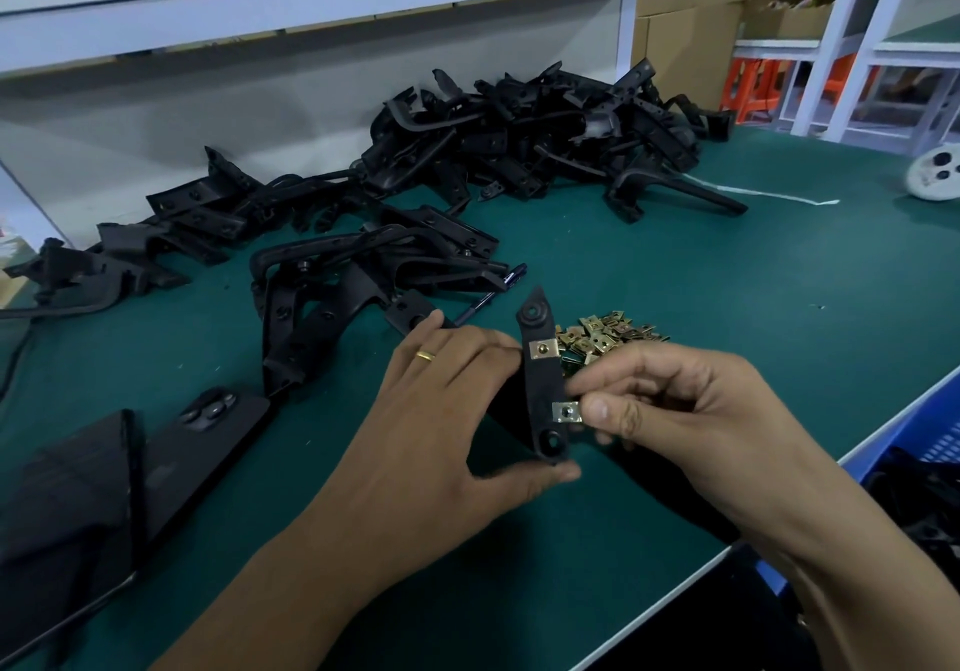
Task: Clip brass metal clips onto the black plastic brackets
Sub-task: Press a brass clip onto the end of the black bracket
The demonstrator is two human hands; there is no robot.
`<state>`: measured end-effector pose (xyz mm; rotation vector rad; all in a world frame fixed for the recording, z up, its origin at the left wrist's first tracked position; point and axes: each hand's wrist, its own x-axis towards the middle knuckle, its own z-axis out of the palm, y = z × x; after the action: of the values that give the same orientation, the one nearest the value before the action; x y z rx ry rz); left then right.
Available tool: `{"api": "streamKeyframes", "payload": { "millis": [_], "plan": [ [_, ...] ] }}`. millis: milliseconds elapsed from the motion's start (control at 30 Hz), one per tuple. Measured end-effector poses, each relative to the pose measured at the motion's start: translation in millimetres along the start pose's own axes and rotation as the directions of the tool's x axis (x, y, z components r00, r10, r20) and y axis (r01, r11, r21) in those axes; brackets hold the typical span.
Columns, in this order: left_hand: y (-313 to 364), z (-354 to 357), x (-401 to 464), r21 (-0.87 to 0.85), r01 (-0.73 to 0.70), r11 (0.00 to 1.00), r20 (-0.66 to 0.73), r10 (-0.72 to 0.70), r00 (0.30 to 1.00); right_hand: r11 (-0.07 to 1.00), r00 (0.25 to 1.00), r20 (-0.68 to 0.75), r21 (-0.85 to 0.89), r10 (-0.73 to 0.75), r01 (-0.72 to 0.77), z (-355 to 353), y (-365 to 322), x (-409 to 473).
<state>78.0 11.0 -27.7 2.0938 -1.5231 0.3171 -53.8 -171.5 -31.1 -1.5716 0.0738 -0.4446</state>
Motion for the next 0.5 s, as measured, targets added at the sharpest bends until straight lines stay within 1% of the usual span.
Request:
{"api": "streamKeyframes", "payload": {
  "millis": [100, 233, 300, 367, 400, 433, 467, 500],
  "plan": [
    [3, 0, -1, 0.013, -0.014, 1.000, 0.027, 0.013, 1.000, 0.999, 1.000, -0.002, -0.035, 0.001, -0.001, -1, 2, 1],
    [3, 3, -2, 0.002, -0.004, 1.000, 0.002, 0.004, 1.000, 0.996, 0.999, -0.041, -0.091, -0.017, 0.013, 4, 6, 3],
    [0, 1, 1, 0.035, 0.023, 0.999, -0.013, -0.023, 1.000, 0.993, 0.999, -0.035, -0.113, -0.042, 0.037, 9, 5, 4],
    [1, 0, 2, 0.068, 0.033, 0.997, -0.008, -0.033, 0.999, 0.997, 0.999, -0.001, -0.059, -0.051, 0.051, 15, 2, 4],
    [1, 1, 4, 0.097, -0.005, 0.995, -0.009, 0.006, 1.000, 0.999, 0.998, -0.021, -0.014, -0.053, 0.053, 16, 1, 3],
    [3, 3, 6, 0.127, -0.059, 0.990, -0.009, 0.060, 0.998, 0.998, 0.996, -0.072, 0.011, -0.061, 0.062, 17, -1, 2],
    [4, 6, 8, 0.185, -0.113, 0.976, -0.030, 0.121, 0.992, 0.997, 0.985, -0.153, 0.009, -0.075, 0.077, 17, -2, 3],
    [0, 7, 10, 0.238, -0.137, 0.962, -0.060, 0.155, 0.986, 0.996, 0.961, -0.263, -0.003, -0.090, 0.093, 17, -2, 3]
  ]
}}
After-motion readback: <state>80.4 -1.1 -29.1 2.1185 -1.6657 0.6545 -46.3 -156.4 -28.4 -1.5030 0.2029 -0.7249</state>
